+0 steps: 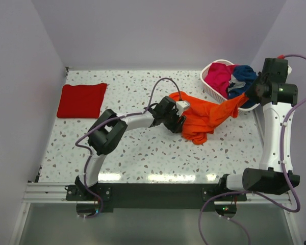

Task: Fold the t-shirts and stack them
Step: Flatten the tshirt out

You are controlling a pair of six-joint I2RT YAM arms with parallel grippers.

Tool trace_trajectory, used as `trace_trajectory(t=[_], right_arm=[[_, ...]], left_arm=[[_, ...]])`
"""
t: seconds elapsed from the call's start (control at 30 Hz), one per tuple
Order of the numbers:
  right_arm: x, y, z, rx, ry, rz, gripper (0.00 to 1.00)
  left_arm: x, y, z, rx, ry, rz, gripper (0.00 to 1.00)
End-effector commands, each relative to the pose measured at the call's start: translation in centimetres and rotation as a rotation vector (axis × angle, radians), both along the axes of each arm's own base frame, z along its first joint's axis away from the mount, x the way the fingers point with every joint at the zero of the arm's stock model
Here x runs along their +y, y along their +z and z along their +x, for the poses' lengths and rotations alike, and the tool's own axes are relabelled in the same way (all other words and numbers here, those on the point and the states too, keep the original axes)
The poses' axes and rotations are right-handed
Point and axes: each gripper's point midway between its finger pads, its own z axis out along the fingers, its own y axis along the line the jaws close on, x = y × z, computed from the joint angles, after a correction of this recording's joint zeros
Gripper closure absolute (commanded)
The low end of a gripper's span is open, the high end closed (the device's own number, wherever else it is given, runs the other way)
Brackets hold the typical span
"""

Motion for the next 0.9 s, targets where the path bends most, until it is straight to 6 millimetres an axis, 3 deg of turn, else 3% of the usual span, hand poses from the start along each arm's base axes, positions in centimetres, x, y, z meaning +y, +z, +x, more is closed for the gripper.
trace_trajectory(t=[0.0,0.23,0.57,0.67,0.8,0.87], right_arm=[[0.2,0.7,0.7,-0.045,0.001,0.023,1.00],[0.0,0.7,0.7,-0.043,-0.001,0.024,1.00],[0.1,0.7,0.7,-0.052,-0.005,0.037,1.00],[-0.1,0.7,0.6,-0.057,-0.010,0.034,1.00],[-0.1,0.5,0.7,-0.061,-0.012,0.042,1.00],[0.0,0.5,1.1,-0.071,-0.012,0.049,1.00]], left_arm=[[-0.9,0.6,-0.2,-0.062,-0.036,0.001,0.41],[0.4,-1.0,0.6,-0.105,0.002,0.094,0.49],[-0.7,-1.1,0.2,-0.154,0.020,0.117,0.65],[-0.5,-1.2,0.2,-0.161,0.030,0.129,0.76],[-0.3,0.4,0.8,-0.187,0.076,0.102,1.00],[0.3,1.1,1.3,-0.200,0.116,0.097,1.00]])
